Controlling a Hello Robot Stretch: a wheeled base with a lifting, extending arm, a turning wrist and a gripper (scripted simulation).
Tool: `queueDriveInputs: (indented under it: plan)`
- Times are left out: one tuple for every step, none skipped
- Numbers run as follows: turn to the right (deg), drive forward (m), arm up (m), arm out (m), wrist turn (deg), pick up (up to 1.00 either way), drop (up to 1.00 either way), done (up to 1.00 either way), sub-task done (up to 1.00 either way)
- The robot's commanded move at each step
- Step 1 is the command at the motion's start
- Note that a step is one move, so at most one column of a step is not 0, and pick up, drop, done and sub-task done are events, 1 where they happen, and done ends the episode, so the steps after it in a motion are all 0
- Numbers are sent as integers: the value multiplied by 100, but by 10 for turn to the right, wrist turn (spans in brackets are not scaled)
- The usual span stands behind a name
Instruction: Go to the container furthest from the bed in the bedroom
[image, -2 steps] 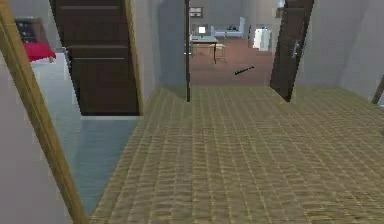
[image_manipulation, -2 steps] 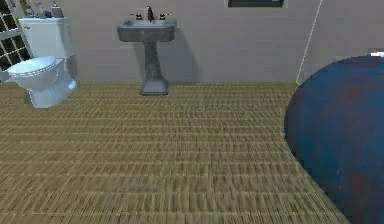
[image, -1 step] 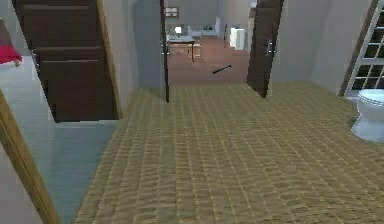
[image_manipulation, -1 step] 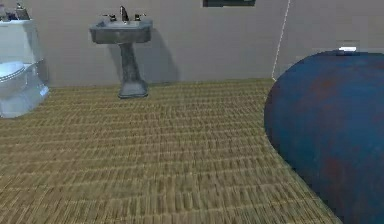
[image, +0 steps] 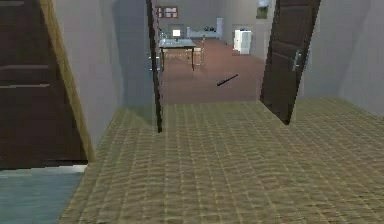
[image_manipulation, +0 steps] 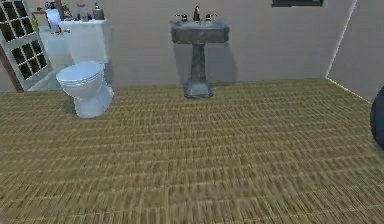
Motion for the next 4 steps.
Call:
queueDriveInputs:
  plan:
    - [30, 0, 0, 0, 0, 0, 0, 0, 0]
    - [0, 100, 0, 0, 0, 0, 0, 0, 0]
    - [0, 100, 0, 0, 0, 0, 0, 0, 0]
    - [-30, 0, 0, 0, 0, 0, 0, 0, 0]
